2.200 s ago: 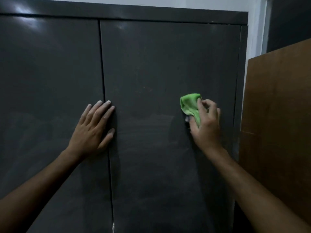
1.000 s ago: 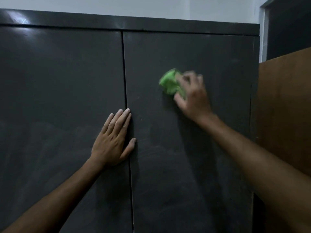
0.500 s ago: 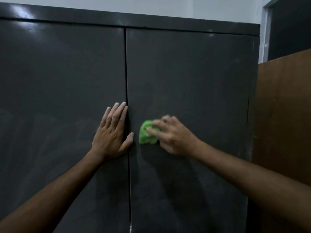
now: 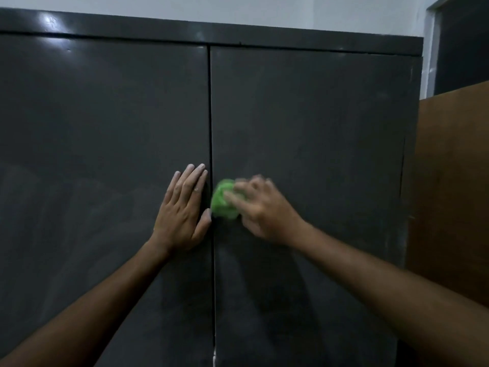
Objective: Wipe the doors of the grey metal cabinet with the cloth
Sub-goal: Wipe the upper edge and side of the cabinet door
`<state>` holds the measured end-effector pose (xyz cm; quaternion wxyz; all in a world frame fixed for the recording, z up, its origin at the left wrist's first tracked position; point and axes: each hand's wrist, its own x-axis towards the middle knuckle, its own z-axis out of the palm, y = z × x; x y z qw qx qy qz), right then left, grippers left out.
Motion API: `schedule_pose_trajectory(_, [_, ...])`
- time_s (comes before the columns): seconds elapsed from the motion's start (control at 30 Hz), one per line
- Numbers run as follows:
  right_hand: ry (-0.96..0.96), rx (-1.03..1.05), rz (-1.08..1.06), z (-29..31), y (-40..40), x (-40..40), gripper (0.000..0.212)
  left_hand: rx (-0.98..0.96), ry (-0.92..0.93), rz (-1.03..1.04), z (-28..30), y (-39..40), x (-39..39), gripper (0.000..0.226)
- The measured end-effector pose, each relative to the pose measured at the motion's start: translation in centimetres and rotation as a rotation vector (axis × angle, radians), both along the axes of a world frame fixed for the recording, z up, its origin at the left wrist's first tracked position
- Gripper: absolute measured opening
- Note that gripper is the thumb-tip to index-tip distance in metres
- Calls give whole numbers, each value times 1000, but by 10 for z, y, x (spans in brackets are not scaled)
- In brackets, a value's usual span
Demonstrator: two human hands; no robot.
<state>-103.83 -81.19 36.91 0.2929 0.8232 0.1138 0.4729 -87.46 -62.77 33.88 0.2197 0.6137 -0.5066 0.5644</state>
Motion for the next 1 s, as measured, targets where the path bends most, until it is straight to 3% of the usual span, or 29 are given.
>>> schedule_pose_trajectory(0.07, [83, -131, -1, -14, -11, -10, 63, -8, 14, 12, -11, 14, 6, 74])
schedule_pose_trajectory(0.1, [37, -111, -5, -3, -14, -9, 63, -4, 24, 24, -18, 21, 10, 74])
schedule_pose_trajectory(0.27, [-458, 524, -53, 83, 16, 15, 62, -36, 63, 91, -39, 46, 27, 76])
schedule_pose_trajectory(0.33, [-395, 507, -19, 59, 39, 30, 65, -59, 66, 112, -42, 53, 33, 75])
schedule_pose_trajectory(0.43, [-45, 140, 35, -30, 47, 33, 65, -79, 56, 134, -48, 68, 40, 73])
schedule_pose_trajectory(0.5, [73, 12, 24, -56, 29, 15, 63, -83, 61, 152, -59, 86, 46, 74])
schedule_pose_trajectory(0.57, [-66, 127, 23, -40, 10, 5, 63, -102, 69, 174, -72, 106, 54, 75])
schedule_pose_trajectory(0.7, [-478, 643, -32, 8, 20, 13, 62, -93, 137, 243, -88, 132, 78, 81])
schedule_pose_trajectory(0.77, [-437, 614, -40, -10, 44, 28, 65, -71, 155, 261, -92, 133, 87, 84])
schedule_pose_trajectory(0.9, [-30, 245, -1, -78, 48, 22, 60, -59, 147, 288, -97, 131, 97, 87])
schedule_pose_trajectory(1.0, [-117, 324, 5, -52, 25, 8, 59, -56, 128, 307, -98, 131, 101, 88])
